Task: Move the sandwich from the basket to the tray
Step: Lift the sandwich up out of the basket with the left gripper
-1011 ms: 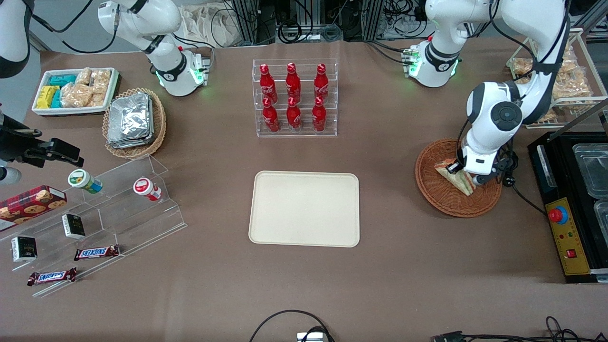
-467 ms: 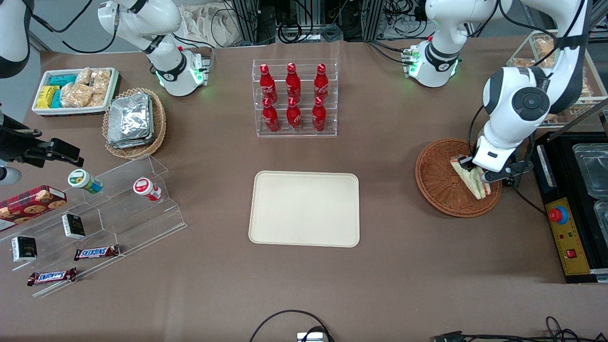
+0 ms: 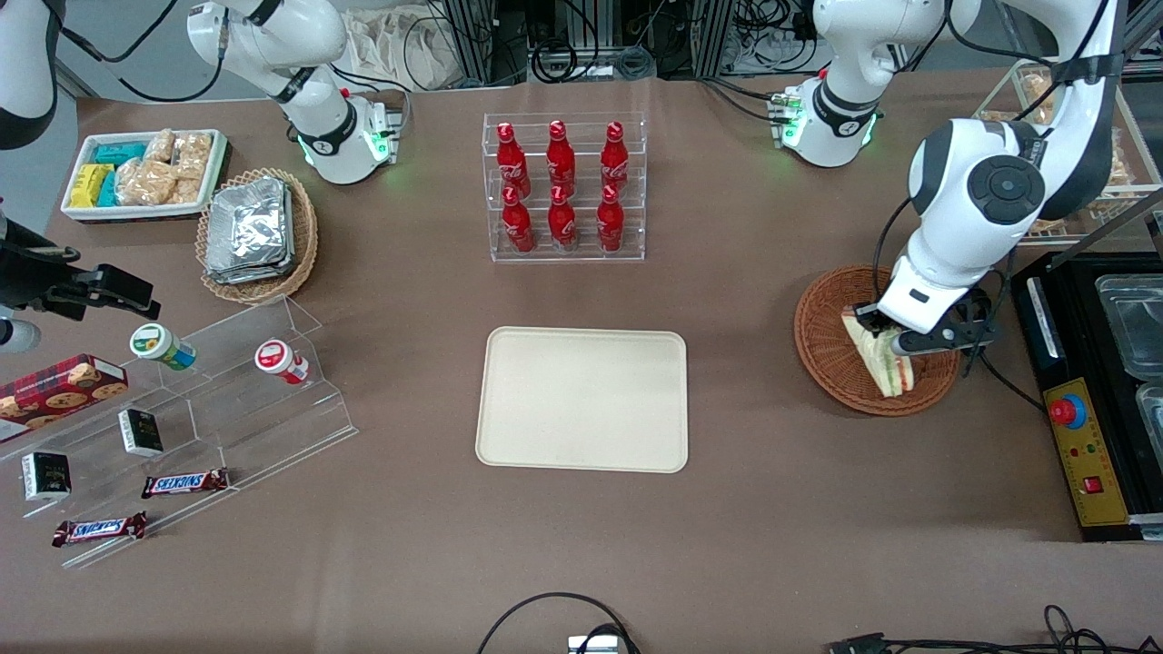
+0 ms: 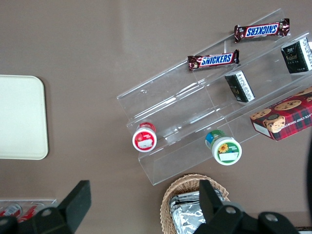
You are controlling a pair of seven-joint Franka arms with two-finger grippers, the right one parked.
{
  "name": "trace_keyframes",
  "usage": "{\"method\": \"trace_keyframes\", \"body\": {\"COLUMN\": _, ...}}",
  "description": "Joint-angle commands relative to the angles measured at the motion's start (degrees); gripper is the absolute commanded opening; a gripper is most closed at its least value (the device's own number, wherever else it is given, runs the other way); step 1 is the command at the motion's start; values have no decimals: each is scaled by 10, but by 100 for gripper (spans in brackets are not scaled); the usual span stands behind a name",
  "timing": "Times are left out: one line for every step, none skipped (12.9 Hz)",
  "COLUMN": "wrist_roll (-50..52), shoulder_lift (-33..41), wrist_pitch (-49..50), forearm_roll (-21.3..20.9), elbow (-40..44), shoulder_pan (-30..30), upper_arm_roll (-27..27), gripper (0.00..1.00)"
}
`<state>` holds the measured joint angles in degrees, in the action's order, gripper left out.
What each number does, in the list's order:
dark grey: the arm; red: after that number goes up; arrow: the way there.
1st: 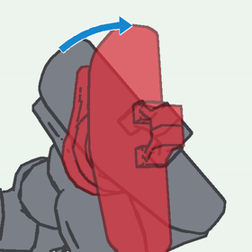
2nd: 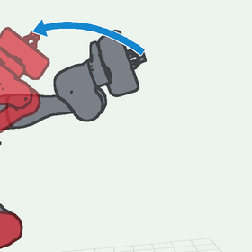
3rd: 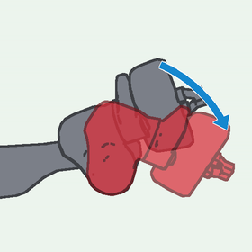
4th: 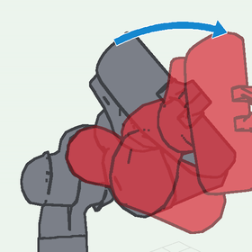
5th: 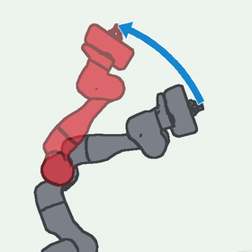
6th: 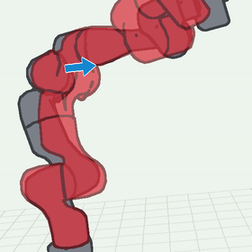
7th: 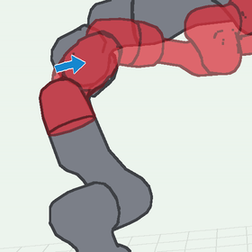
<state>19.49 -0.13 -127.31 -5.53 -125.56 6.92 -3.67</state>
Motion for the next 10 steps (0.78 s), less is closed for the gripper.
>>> {"method": "trace_keyframes", "body": {"wrist_roll": -12, "shoulder_lift": -18, "wrist_pitch": 23, "forearm_roll": 24, "elbow": 41, "shoulder_pan": 6, "upper_arm_roll": 2, "gripper": 9}}
{"method": "trace_keyframes", "body": {"wrist_roll": -16, "shoulder_lift": -18, "wrist_pitch": 28, "forearm_roll": 29, "elbow": 44, "shoulder_pan": 6, "upper_arm_roll": 2, "gripper": 9}}
{"method": "trace_keyframes", "body": {"wrist_roll": -21, "shoulder_lift": -19, "wrist_pitch": 27, "forearm_roll": 30, "elbow": 44, "shoulder_pan": 6, "upper_arm_roll": -3, "gripper": 9}}
{"method": "trace_keyframes", "body": {"wrist_roll": -25, "shoulder_lift": -19, "wrist_pitch": 29, "forearm_roll": 30, "elbow": 51, "shoulder_pan": 6, "upper_arm_roll": -4, "gripper": 9}}
{"method": "trace_keyframes", "body": {"wrist_roll": -36, "shoulder_lift": -19, "wrist_pitch": 31, "forearm_roll": 30, "elbow": 54, "shoulder_pan": 6, "upper_arm_roll": -5, "gripper": 9}}
{"method": "trace_keyframes", "body": {"wrist_roll": -55, "shoulder_lift": -19, "wrist_pitch": 33, "forearm_roll": 30, "elbow": 58, "shoulder_pan": 6, "upper_arm_roll": -7, "gripper": 9}}
{"method": "trace_keyframes", "body": {"wrist_roll": -66, "shoulder_lift": -19, "wrist_pitch": 43, "forearm_roll": 32, "elbow": 63, "shoulder_pan": 8, "upper_arm_roll": -12, "gripper": 9}}
{"method": "trace_keyframes", "body": {"wrist_roll": -67, "shoulder_lift": -29, "wrist_pitch": 57, "forearm_roll": 37, "elbow": 79, "shoulder_pan": 8, "upper_arm_roll": -13, "gripper": 9}}
{"method": "trace_keyframes", "body": {"wrist_roll": -67, "shoulder_lift": -43, "wrist_pitch": 79, "forearm_roll": 37, "elbow": 102, "shoulder_pan": 9, "upper_arm_roll": -13, "gripper": 10}}
{"method": "trace_keyframes", "body": {"wrist_roll": -74, "shoulder_lift": -51, "wrist_pitch": 97, "forearm_roll": 37, "elbow": 119, "shoulder_pan": 9, "upper_arm_roll": -20, "gripper": 12}}
